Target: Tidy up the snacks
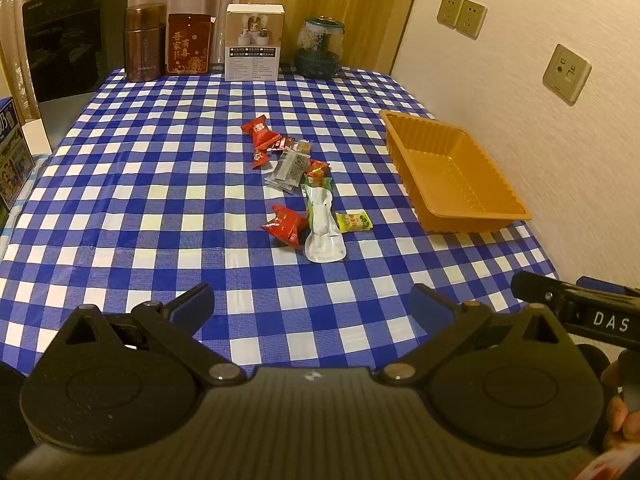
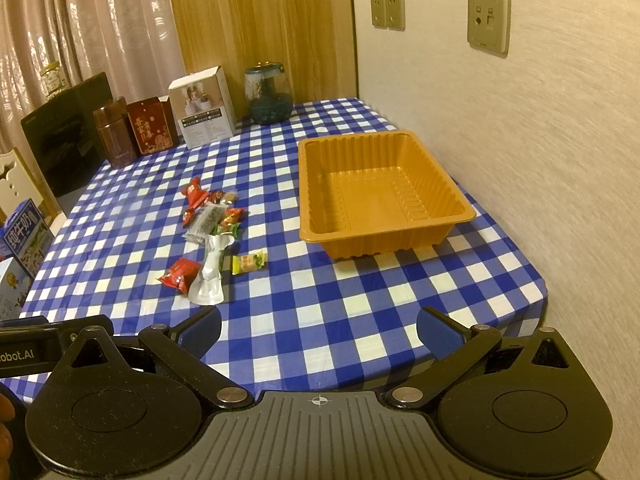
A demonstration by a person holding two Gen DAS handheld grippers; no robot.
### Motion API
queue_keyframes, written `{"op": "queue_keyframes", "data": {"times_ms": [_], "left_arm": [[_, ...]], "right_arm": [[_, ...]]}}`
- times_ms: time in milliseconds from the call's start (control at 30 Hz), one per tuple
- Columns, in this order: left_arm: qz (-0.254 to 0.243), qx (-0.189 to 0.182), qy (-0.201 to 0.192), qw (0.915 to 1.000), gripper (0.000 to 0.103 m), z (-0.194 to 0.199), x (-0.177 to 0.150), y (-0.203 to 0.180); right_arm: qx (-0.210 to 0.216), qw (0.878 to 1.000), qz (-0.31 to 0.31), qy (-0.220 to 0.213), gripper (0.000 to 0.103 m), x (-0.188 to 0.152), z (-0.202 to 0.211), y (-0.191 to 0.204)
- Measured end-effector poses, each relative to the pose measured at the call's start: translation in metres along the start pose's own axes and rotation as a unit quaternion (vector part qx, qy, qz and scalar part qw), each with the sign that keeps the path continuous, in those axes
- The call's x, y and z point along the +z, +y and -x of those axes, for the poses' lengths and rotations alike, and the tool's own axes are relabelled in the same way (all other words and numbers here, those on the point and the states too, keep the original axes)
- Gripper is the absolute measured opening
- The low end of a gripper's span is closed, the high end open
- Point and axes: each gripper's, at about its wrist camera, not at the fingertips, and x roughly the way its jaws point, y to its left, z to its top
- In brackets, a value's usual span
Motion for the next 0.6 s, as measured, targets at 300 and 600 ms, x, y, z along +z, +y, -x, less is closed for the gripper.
{"op": "queue_keyframes", "data": {"times_ms": [300,600], "left_arm": [[0.005,0.001,0.003,1.0,0.103,-0.006,-0.001,0.005],[0.029,0.005,0.014,0.9995,0.103,-0.032,-0.002,0.029]], "right_arm": [[0.001,1.0,-0.001,-0.001,0.103,-0.002,-0.001,0.001],[0.023,1.0,-0.007,0.001,0.103,-0.011,-0.027,0.005]]}}
